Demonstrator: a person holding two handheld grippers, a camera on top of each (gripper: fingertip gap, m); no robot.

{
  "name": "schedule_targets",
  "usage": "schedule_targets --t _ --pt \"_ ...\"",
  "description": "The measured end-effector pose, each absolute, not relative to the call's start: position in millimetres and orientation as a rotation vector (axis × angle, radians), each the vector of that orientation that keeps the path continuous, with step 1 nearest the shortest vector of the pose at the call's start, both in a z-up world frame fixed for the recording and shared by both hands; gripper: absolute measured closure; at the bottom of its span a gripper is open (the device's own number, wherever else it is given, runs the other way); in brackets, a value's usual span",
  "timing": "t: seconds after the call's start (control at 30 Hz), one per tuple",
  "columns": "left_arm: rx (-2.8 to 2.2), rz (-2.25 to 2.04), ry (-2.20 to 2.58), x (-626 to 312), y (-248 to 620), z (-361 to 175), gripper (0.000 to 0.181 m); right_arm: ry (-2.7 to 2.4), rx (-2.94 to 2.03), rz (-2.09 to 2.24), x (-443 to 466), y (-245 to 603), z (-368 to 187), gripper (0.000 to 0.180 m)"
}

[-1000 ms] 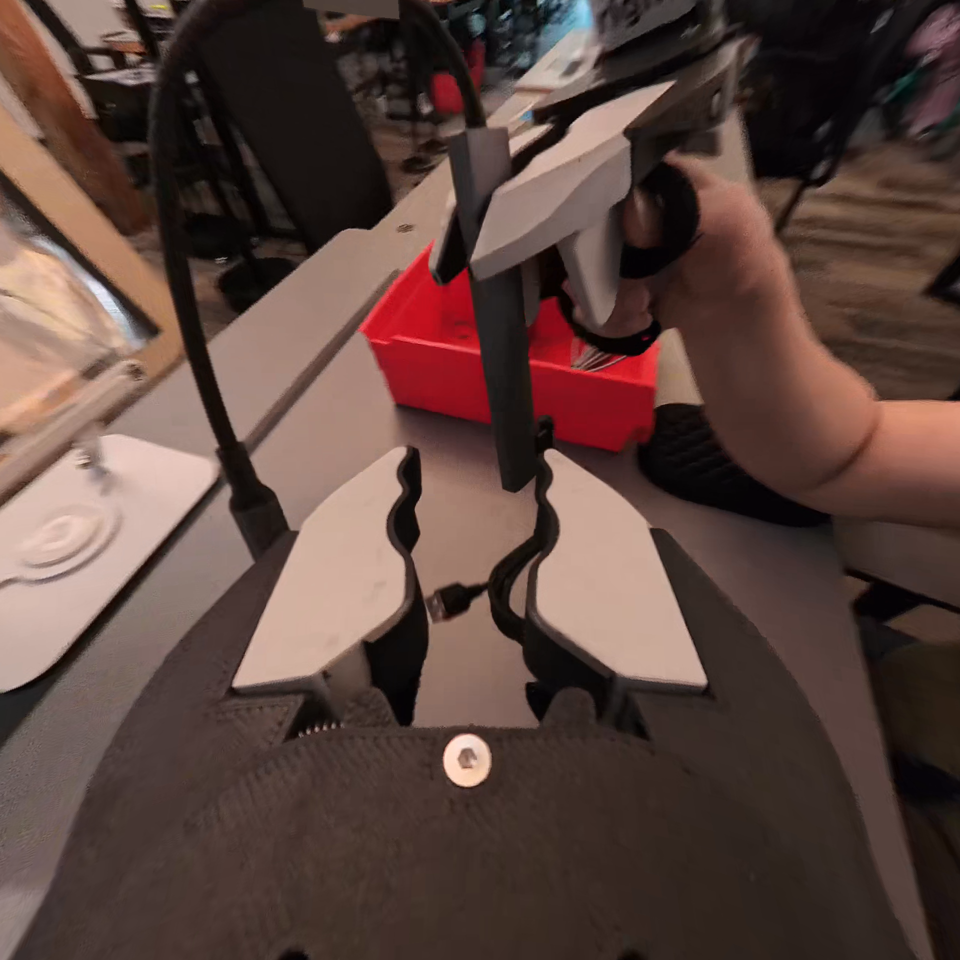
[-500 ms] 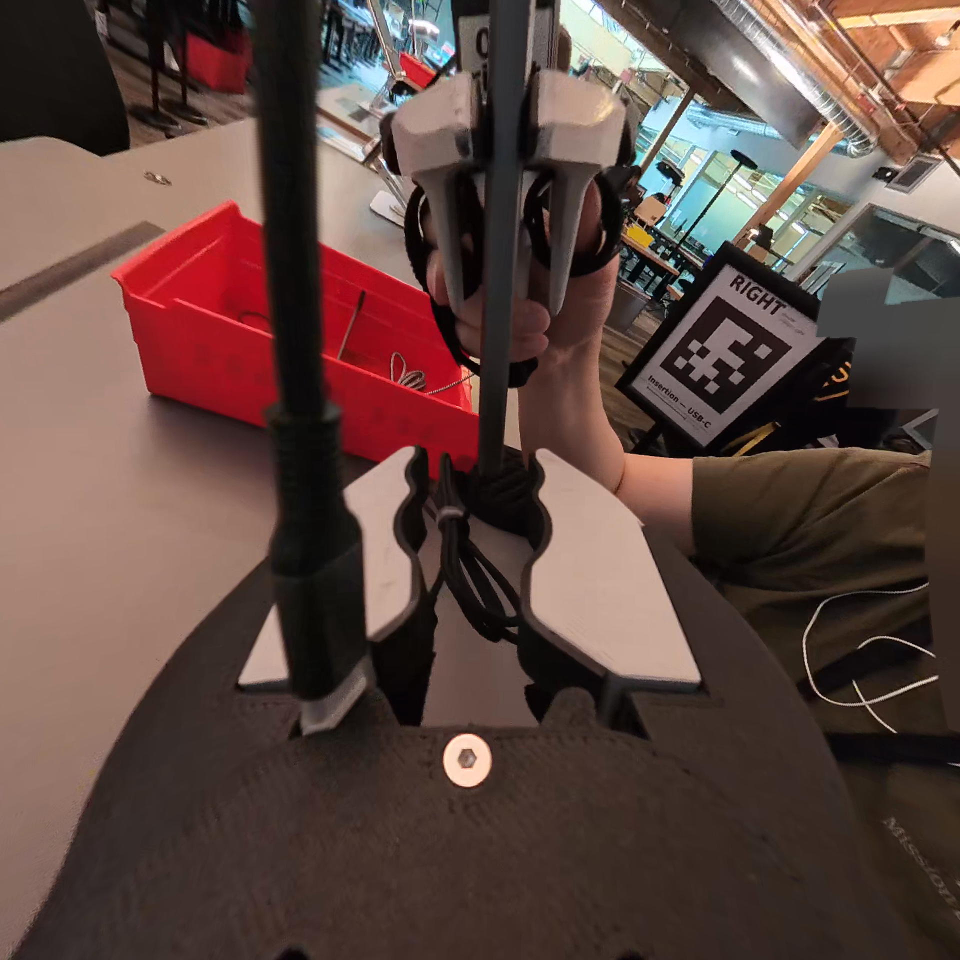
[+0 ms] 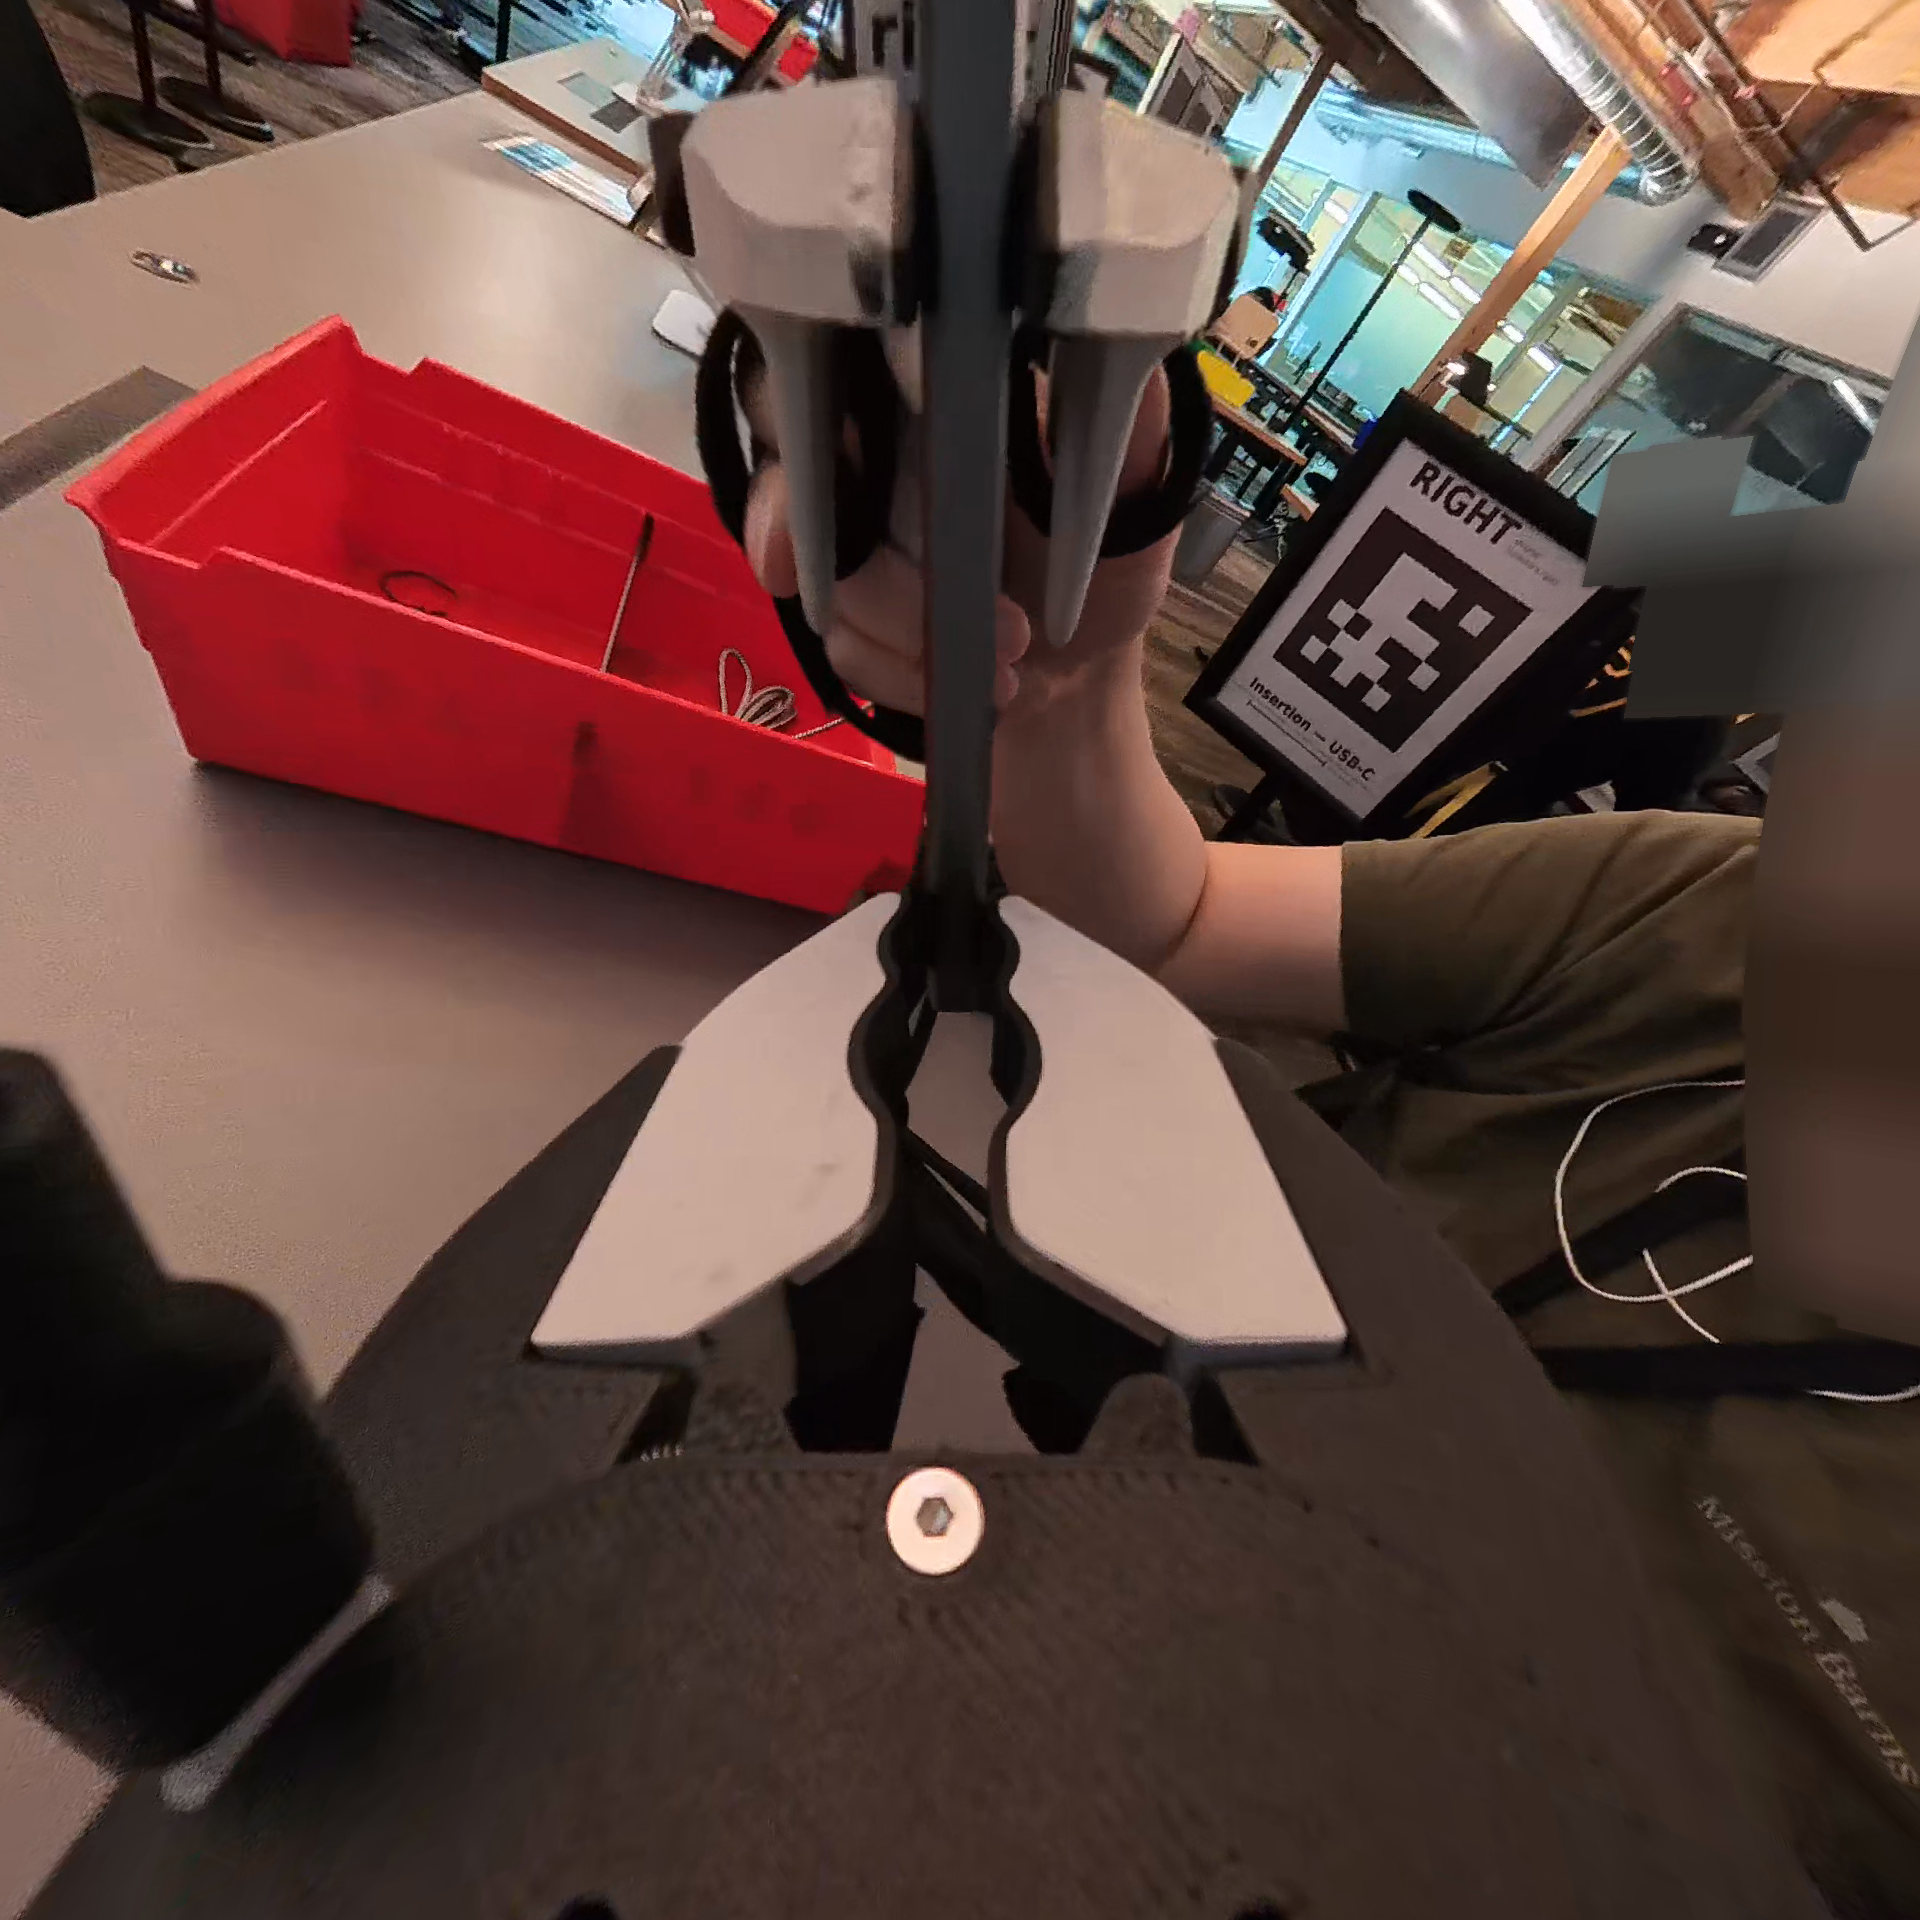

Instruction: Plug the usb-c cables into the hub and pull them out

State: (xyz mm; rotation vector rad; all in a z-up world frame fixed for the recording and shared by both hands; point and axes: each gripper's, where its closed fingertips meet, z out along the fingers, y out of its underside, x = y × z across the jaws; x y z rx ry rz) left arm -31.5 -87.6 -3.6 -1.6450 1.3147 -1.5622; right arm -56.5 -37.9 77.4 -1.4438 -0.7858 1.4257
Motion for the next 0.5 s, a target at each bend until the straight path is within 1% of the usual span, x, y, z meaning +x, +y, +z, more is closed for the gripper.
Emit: schedule_targets --t 0.03,0.1,0.17,0.37,0.5 --pt "-1.638 -1.570 1.313 -33 -88 -2 0.170 -0.789 -1.419 1.412 -57 -38 80 0.167" --pt "-1.630 -1.568 1.300 -36 -85 1 0.171 -0.800 -1.380 1.349 -59 -38 82 0.151" --pt "-1.621 -1.577 1.283 -43 -82 6 0.171 -0.811 -1.335 1.227 -60 -35 84 0.142" --pt "-1.554 -1.566 1.169 -80 -68 35 0.171 -0.837 -1.103 0.853 -60 -42 98 0.137" --pt "-1.508 -1.520 1.111 -107 -61 50 0.171 -0.850 -1.118 0.844 -69 -42 90 0.135"
